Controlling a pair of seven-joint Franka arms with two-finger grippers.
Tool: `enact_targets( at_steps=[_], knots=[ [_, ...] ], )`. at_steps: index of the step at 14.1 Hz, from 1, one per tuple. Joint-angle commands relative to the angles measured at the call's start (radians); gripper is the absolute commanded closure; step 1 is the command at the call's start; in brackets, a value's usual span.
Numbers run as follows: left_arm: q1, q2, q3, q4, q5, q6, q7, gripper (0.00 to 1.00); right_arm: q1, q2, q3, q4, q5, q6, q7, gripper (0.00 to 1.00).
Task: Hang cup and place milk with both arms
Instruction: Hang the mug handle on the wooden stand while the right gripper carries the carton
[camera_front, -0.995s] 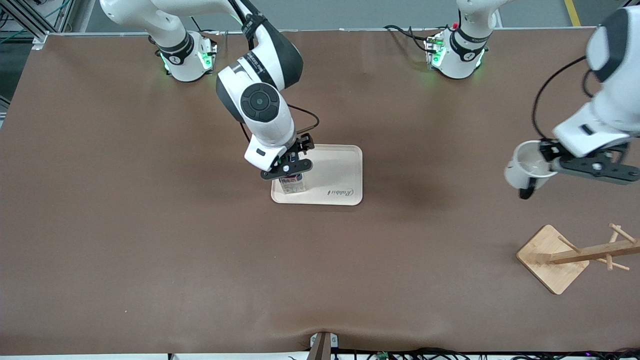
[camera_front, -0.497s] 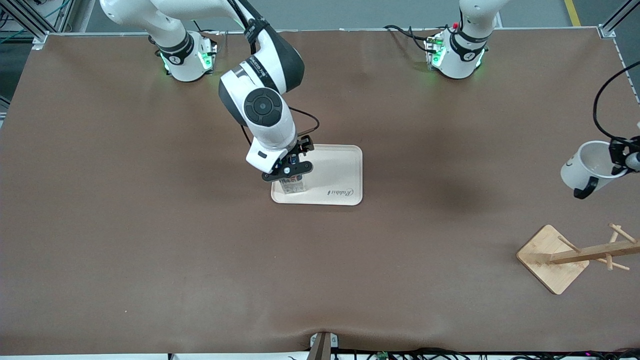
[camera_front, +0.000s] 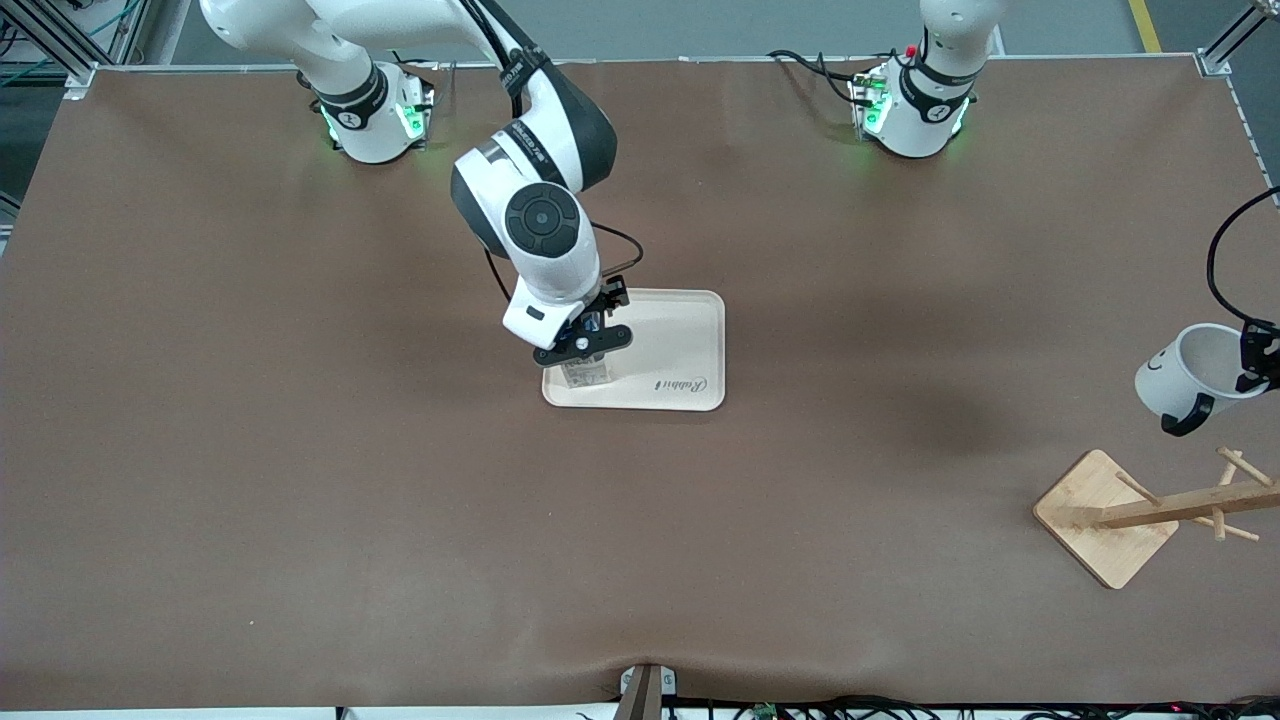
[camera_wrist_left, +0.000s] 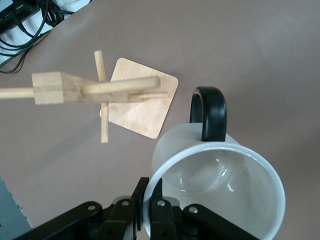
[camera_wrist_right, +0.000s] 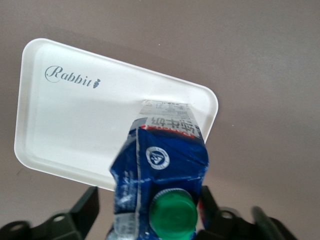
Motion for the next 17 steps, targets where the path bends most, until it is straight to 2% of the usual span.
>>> enact_targets(
  at_steps=[1, 2, 7, 10, 13, 15, 17],
  knots=[
    [0.004, 0.049, -0.010, 0.090, 0.001, -0.007, 0.025, 1.00, 0.015, -0.002, -0.011, -0.009, -0.011, 0.008, 0.011, 0.96],
    [0.002, 0.059, -0.010, 0.101, 0.000, -0.007, 0.022, 1.00, 0.015, -0.002, -0.011, -0.009, -0.011, 0.002, 0.005, 1.00],
    [-0.001, 0.095, -0.010, 0.131, 0.000, -0.005, 0.022, 1.00, 0.004, -0.011, -0.012, 0.026, -0.011, -0.018, 0.000, 1.00],
    [0.002, 0.112, -0.007, 0.145, 0.000, -0.004, 0.038, 1.00, 0.000, -0.014, -0.021, 0.106, -0.014, -0.182, 0.093, 1.00],
    [0.001, 0.148, -0.001, 0.196, 0.000, -0.004, 0.063, 1.00, -0.082, -0.044, -0.023, 0.158, -0.020, -0.291, 0.095, 1.00],
    [0.002, 0.158, 0.001, 0.199, 0.000, 0.005, 0.063, 1.00, -0.157, -0.090, -0.027, 0.157, -0.028, -0.312, 0.013, 1.00],
    [-0.002, 0.161, 0.034, 0.199, -0.002, 0.018, 0.063, 1.00, -0.224, -0.130, -0.030, 0.157, -0.031, -0.381, -0.049, 1.00]
  ],
)
